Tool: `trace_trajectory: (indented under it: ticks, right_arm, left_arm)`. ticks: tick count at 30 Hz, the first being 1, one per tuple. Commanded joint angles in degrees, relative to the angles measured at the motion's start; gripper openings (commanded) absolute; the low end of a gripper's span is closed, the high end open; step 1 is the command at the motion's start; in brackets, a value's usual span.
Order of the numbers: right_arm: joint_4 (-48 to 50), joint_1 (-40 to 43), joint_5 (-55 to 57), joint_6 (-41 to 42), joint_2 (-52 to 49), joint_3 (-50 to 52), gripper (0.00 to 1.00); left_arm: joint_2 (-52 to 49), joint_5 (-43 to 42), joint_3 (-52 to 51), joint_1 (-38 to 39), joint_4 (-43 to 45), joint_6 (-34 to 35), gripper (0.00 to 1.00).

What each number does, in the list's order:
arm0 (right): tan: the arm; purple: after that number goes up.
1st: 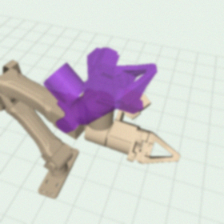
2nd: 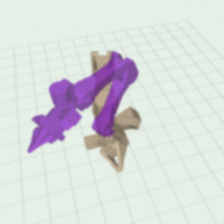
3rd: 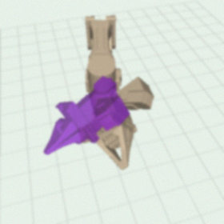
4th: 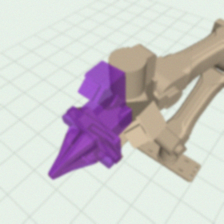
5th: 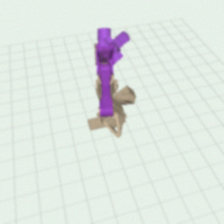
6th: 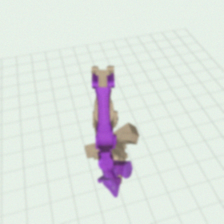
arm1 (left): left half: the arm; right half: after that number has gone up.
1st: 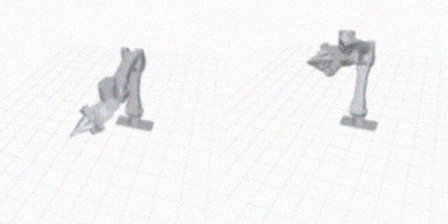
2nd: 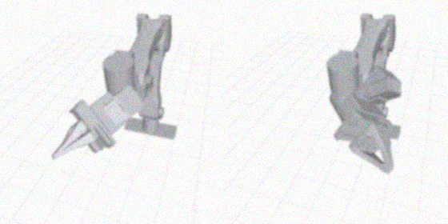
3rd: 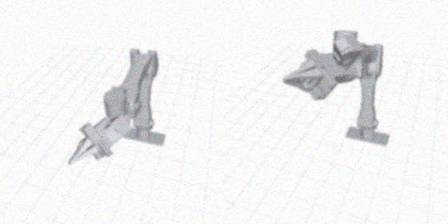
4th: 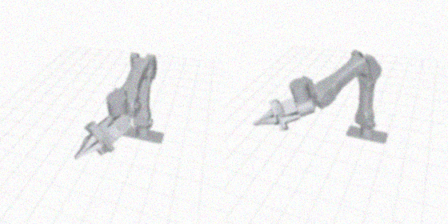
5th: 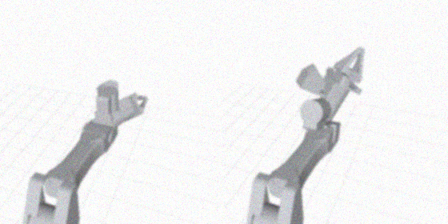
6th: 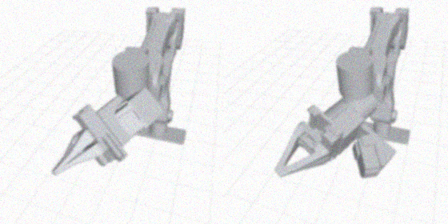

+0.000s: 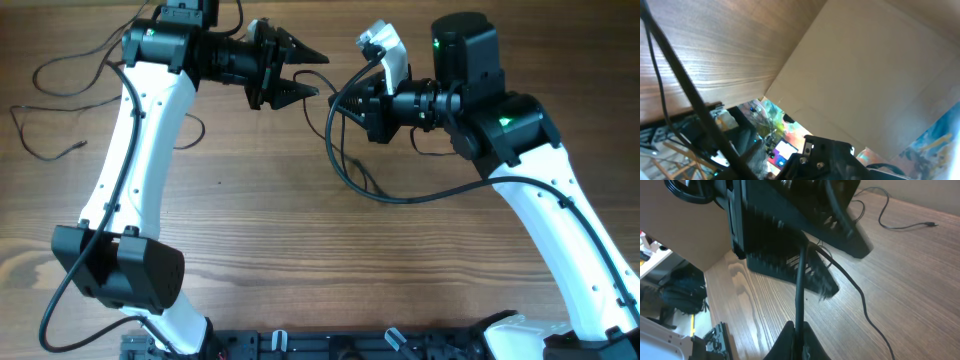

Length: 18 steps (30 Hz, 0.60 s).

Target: Untangle cables

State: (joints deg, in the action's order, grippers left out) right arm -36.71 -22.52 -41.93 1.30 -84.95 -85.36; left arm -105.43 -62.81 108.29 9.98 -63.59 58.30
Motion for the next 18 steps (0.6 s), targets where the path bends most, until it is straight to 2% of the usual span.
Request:
trace_trajectory:
  ticks: [1, 2, 3, 5, 6, 7, 9, 11, 14, 18]
  right_arm:
    - [0.37, -0.13, 0.20, 0.39, -0.02, 0.00, 0.04]
    - [0.24, -0.13, 0.20, 0.39, -0.02, 0.00, 0.04]
    - [0.00, -0.13, 0.22, 0.39, -0.02, 0.00, 0.04]
    - [-0.22, -0.13, 0.22, 0.55, -0.02, 0.00, 0.10]
    - [-0.33, -0.13, 0.31, 2.14, -0.02, 0.00, 0.40]
    - [-0.61, -0.13, 1.53, 4.20, -0.02, 0.00, 1.00]
    - [-2.14, -0.13, 7.78, 10.97, -0.02, 0.00, 1.00]
    - [-5.86, -0.13, 20.87, 20.24, -0.02, 0.00, 1.00]
    - [-11.54, -0.13, 33.59, 26.08, -0.02, 0.00, 1.00]
    - [-13.53, -0.13, 33.62, 26.08, -0.02, 0.00, 1.00]
  left_arm:
    - [0.44, 0.55, 0.66, -0.11, 0.22, 0.94, 0.24]
    - [0.44, 0.55, 0.63, -0.13, 0.20, 0.94, 0.17]
    - [0.44, 0.59, 0.63, -0.13, 0.17, 0.92, 0.04]
    - [0.44, 3.28, 0.63, -0.11, 0.13, 0.90, 0.03]
    - [0.44, 6.19, 0.63, -0.11, -0.07, 0.92, 0.04]
    - [0.44, 14.01, 0.66, -0.11, -1.16, 0.92, 0.04]
    - [0.44, 25.77, 0.66, -0.13, -4.66, 0.90, 0.04]
    - [0.44, 37.05, 0.66, -0.11, -8.94, 0.85, 0.04]
    - [0.44, 48.70, 0.66, -0.13, -17.77, 0.85, 0.04]
    - [0.44, 58.01, 0.66, -0.44, -26.91, 0.87, 0.04]
